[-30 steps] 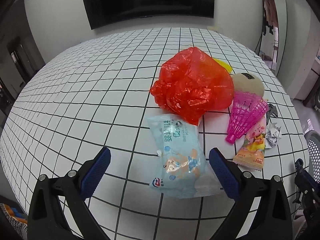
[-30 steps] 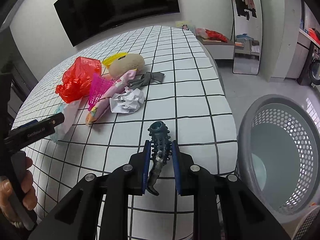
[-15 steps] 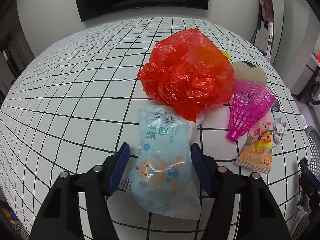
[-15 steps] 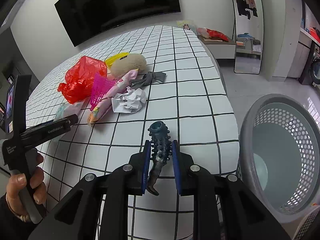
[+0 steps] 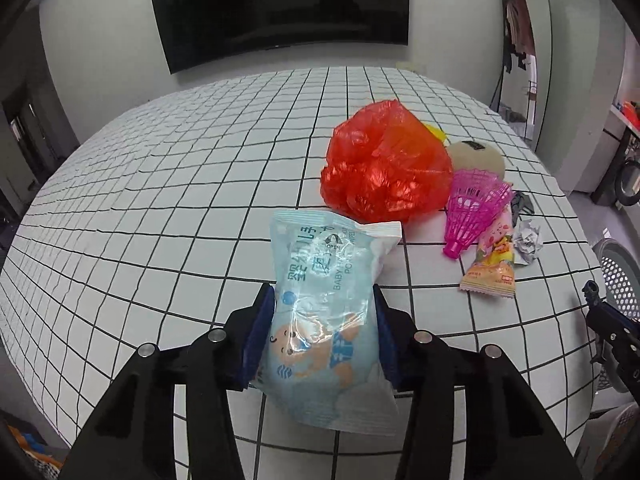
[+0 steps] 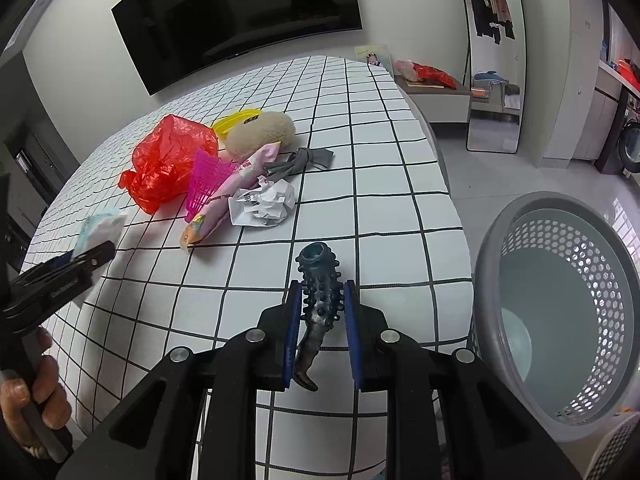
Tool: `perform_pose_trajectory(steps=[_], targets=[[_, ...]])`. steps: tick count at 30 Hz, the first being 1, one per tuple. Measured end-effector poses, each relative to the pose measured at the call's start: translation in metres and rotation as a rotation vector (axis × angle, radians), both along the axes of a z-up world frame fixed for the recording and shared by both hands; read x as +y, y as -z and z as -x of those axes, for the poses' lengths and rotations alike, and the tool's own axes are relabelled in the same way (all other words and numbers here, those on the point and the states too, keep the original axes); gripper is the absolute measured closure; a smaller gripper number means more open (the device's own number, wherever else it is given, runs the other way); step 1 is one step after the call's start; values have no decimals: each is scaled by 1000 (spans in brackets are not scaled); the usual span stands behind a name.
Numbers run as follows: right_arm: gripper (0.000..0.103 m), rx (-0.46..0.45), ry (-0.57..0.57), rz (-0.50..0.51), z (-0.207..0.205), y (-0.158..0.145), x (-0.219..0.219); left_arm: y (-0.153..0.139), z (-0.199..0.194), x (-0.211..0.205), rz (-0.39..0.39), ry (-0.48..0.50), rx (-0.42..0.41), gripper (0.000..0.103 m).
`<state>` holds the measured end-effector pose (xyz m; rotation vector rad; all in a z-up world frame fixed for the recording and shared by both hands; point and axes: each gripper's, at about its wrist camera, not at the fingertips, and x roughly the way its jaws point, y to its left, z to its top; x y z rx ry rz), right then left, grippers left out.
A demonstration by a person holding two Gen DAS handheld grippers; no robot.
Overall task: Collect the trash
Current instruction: 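Carry both items over the grey basket and open both grippers to drop them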
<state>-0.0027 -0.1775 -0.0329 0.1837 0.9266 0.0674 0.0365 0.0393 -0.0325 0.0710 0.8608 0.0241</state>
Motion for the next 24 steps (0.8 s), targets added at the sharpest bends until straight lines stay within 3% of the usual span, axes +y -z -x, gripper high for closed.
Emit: perform_pose_trajectory(steps=[10, 24], targets=[[82, -25, 56, 18, 23, -9, -28, -43, 31, -68, 46, 197, -115, 57], [82, -8, 352, 54, 71, -9, -159, -27, 43, -262, 69, 609, -41, 57]])
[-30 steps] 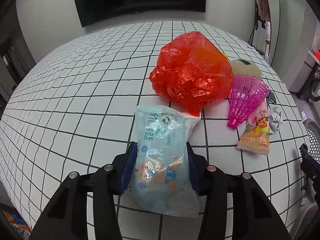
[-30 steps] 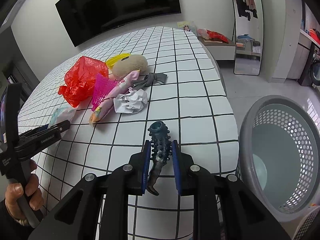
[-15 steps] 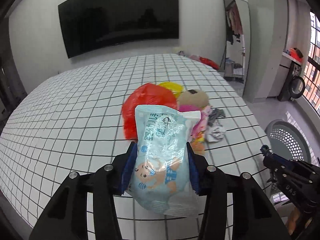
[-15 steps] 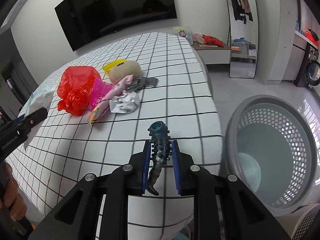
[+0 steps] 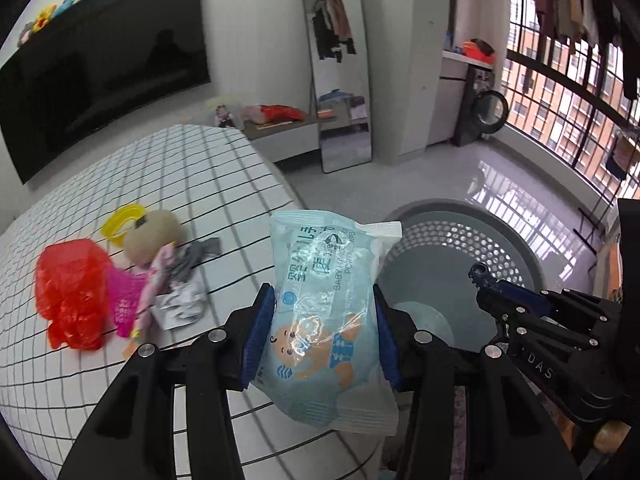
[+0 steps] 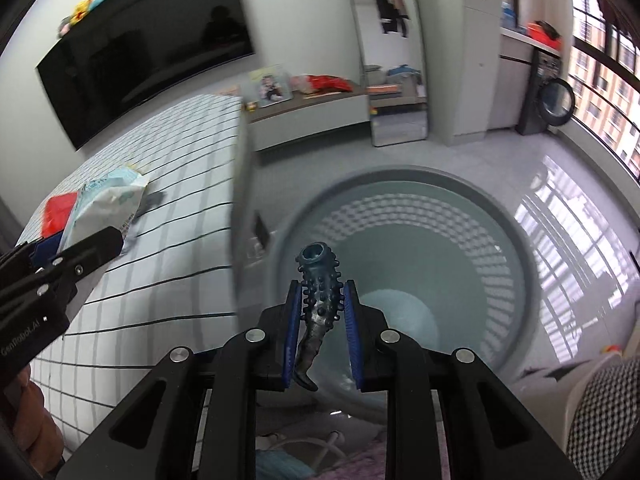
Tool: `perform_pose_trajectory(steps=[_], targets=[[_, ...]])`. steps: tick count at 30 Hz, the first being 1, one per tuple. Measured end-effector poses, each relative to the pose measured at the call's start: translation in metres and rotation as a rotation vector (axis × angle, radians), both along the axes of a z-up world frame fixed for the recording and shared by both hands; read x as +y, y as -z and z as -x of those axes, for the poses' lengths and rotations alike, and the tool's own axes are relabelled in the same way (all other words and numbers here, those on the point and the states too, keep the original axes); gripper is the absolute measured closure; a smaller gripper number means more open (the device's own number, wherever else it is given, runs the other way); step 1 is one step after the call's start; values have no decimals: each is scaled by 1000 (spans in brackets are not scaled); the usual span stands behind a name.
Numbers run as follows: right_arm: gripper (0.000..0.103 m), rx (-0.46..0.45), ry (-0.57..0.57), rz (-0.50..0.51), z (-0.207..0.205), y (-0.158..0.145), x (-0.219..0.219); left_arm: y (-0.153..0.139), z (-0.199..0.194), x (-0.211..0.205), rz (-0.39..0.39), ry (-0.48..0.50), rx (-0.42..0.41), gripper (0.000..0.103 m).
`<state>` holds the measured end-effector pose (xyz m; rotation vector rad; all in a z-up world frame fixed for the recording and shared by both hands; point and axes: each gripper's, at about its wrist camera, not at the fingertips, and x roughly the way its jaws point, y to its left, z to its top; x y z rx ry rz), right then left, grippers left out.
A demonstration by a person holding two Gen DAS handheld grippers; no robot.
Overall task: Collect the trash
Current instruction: 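Carry both items over the grey basket and open both grippers to drop them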
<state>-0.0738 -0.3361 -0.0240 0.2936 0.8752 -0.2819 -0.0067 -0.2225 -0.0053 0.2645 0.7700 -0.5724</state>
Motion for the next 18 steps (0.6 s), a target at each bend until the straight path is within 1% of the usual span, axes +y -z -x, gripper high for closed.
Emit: perform_pose_trajectory(steps=[5, 9, 13, 18], targets=[[82, 17, 82, -18, 13, 11, -40, 20, 4, -55, -31, 96, 36, 57], [82, 32, 110, -42, 18, 22, -60, 35, 4, -79, -49, 137, 80, 57], [82, 55, 114, -63, 20, 32, -73, 48, 2, -92, -62, 158, 113, 56], [82, 66, 116, -82, 18, 42, -80, 57, 0, -98, -82, 155, 141, 55]])
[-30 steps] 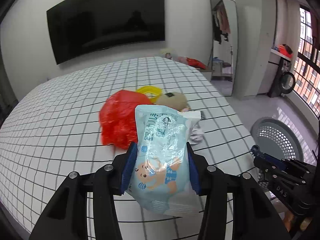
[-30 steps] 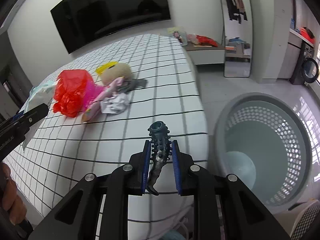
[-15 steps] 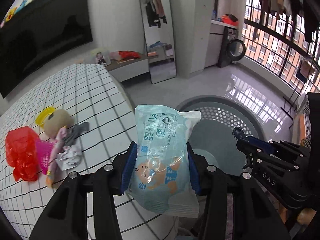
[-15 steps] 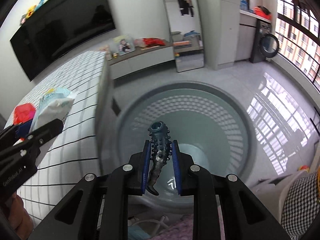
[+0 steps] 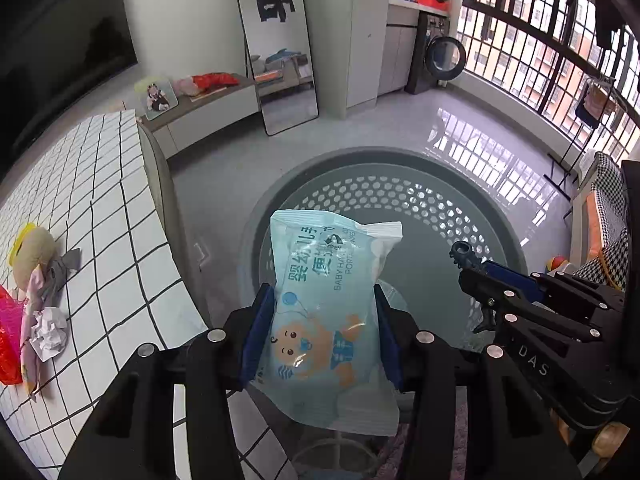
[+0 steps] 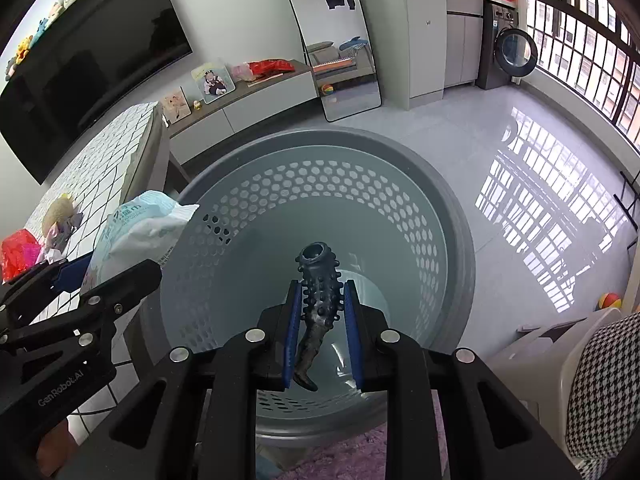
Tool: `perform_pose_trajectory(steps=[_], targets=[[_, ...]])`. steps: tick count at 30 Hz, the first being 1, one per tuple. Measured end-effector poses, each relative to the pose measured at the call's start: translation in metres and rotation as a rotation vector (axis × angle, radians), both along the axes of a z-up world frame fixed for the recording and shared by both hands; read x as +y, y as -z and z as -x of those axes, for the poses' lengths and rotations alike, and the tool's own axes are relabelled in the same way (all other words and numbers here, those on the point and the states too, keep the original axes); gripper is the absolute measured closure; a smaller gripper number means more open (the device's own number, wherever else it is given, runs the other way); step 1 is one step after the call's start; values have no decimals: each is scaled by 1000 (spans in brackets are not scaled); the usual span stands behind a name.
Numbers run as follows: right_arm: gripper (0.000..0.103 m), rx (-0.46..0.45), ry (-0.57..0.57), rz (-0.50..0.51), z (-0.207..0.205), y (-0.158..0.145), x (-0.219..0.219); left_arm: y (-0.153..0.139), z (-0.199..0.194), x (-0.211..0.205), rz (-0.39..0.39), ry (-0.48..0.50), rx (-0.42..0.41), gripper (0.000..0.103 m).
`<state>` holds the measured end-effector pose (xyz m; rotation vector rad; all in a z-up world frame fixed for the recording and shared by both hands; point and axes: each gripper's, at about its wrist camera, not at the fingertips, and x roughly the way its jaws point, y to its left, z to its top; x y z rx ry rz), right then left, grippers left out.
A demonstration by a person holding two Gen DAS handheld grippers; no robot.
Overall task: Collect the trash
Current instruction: 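Carry both items over the grey basket and open both grippers to drop them, then move both open grippers back toward the trash on the bed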
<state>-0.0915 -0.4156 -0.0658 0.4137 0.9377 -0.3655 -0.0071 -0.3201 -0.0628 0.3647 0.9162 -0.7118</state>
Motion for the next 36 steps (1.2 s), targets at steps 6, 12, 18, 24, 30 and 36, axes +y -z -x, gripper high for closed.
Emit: perform_pose_trajectory(steps=[6, 12, 18, 24, 30, 36], targets=[[81, -5, 9, -6, -2, 3, -6, 5, -4, 1, -12, -19, 0, 49], [59, -35, 23, 21, 2, -3, -5, 3, -6, 3, -17, -33, -14, 37], [59, -42, 17, 16, 4, -4, -3, 1, -6, 7, -17, -48, -22, 34], [59, -51, 16, 7, 7, -7, -3, -3, -6, 13, -7, -63, -33, 27], [53, -77, 17, 7, 10, -14, -1, -10, -5, 20, 12, -70, -49, 20], [50, -81, 12, 5, 11, -16, 3, -17, -2, 27, 34, -78, -69, 18]])
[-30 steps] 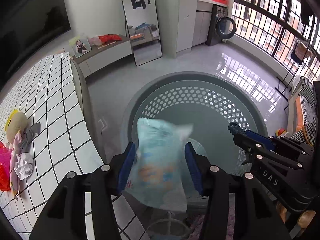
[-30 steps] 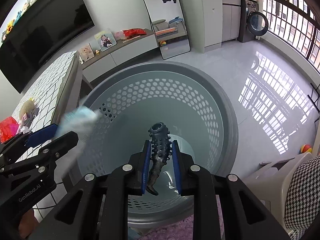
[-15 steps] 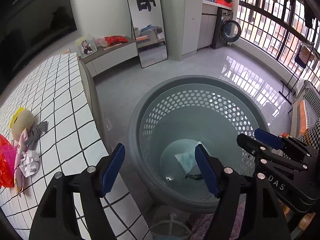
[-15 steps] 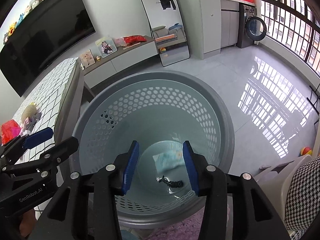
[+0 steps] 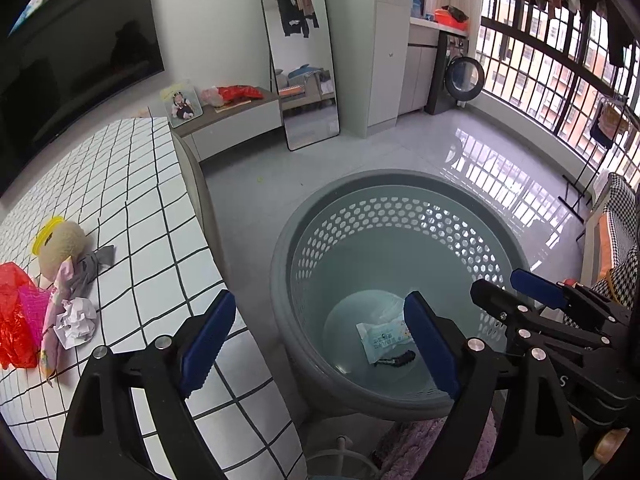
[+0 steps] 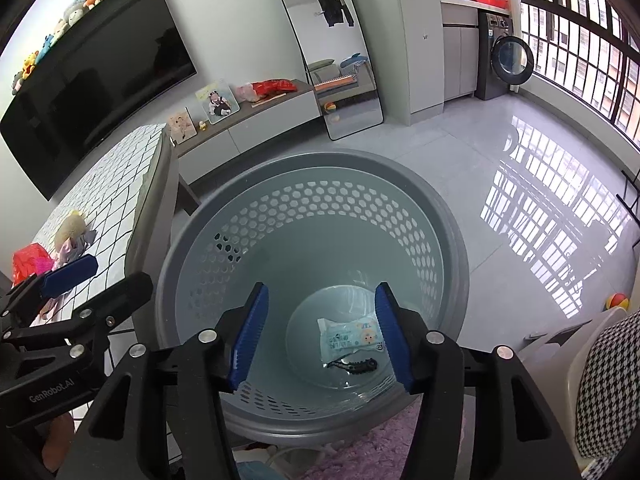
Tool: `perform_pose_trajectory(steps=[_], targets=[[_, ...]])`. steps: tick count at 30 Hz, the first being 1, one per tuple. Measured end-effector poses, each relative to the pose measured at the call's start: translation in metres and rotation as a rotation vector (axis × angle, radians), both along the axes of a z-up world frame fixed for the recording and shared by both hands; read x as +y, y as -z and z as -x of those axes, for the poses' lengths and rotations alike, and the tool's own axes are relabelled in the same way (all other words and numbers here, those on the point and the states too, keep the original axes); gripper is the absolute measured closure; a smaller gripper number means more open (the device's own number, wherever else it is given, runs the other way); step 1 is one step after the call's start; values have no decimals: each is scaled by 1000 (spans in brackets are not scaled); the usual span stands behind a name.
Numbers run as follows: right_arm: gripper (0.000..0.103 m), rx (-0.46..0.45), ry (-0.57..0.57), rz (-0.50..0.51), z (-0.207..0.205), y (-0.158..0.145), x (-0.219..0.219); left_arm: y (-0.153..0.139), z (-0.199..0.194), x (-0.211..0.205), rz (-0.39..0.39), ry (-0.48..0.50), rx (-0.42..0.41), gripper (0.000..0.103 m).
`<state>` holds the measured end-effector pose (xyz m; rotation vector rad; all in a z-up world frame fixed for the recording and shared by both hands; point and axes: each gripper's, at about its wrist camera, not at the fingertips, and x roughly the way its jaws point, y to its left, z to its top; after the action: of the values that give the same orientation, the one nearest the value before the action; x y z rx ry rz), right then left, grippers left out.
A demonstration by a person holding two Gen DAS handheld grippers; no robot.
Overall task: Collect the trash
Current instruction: 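Move both open grippers back toward the trash on the bed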
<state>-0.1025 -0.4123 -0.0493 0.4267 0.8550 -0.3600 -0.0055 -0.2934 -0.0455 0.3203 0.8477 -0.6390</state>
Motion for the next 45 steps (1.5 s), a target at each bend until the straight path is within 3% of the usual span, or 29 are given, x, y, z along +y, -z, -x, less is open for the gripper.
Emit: perform_pose_trajectory(steps=[8, 25, 32, 45], targets=[[42, -26, -20, 43, 0, -11, 13, -8, -3, 21, 28, -41, -15, 14], [40, -66, -76, 34, -18, -28, 43, -30, -9, 74, 72, -119, -39, 12], [39, -128, -102, 33, -18, -45, 67, -49, -1, 105, 81, -164, -96, 12], [39, -123, -195, 30, -24, -48, 115, -37, 1, 185, 68, -317, -83, 12]])
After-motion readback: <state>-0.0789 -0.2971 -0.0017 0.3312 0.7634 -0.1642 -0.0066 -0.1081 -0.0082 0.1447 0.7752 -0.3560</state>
